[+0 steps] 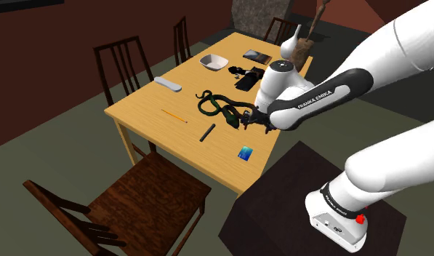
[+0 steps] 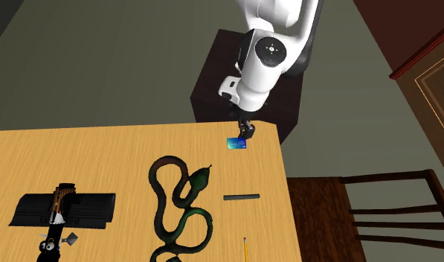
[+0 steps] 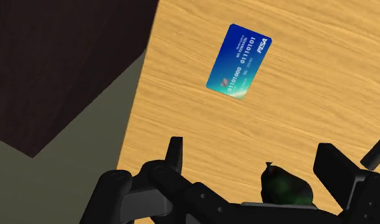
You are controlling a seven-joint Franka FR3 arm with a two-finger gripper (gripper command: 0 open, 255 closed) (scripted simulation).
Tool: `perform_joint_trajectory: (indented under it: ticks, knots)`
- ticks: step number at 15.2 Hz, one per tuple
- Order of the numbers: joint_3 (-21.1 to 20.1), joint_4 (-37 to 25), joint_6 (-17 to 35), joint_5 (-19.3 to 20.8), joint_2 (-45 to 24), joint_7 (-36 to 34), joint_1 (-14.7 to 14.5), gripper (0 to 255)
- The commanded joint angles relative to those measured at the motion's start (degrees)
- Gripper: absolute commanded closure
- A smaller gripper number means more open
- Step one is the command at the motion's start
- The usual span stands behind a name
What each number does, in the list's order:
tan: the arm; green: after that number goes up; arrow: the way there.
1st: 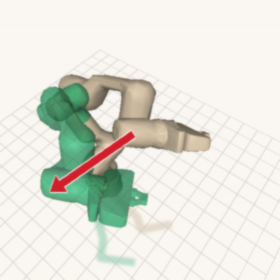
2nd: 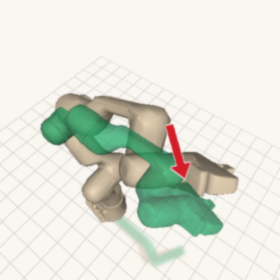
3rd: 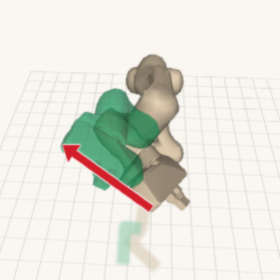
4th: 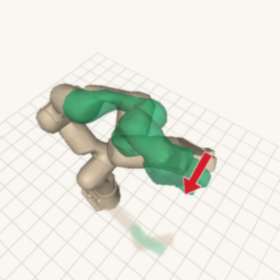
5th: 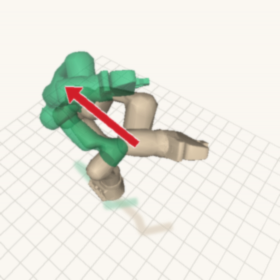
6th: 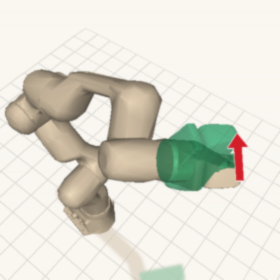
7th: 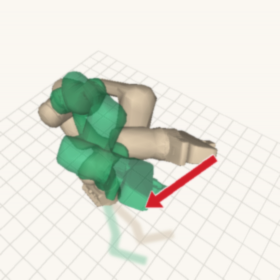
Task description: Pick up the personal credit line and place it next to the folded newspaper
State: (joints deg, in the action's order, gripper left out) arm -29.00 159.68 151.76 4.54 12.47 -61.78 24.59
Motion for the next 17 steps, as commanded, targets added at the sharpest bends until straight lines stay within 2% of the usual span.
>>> perform_joint_trajectory:
  ticks: [1,3,4,6,8,15,17]
  knots:
    - [-2.6,-0.5,4.1,6.8,-5.8,-9.0,4.6,0]
    - [-4.0,-2.0,6.9,18.1,-12.3,-21.2,8.8,0]
    - [-3.4,-3.1,7.7,24.8,-15.8,-28.1,9.8,0]
    - [0.9,-5.8,8.6,36.7,-22.3,-40.7,8.3,0]
    - [6.3,-8.4,9.5,44.7,-27.8,-50.5,4.8,0]
    - [13.7,-12.1,12.2,56.0,-35.1,-59.5,-0.1,0]
    - [14.2,-12.5,12.4,56.9,-35.7,-60.2,-0.4,0]
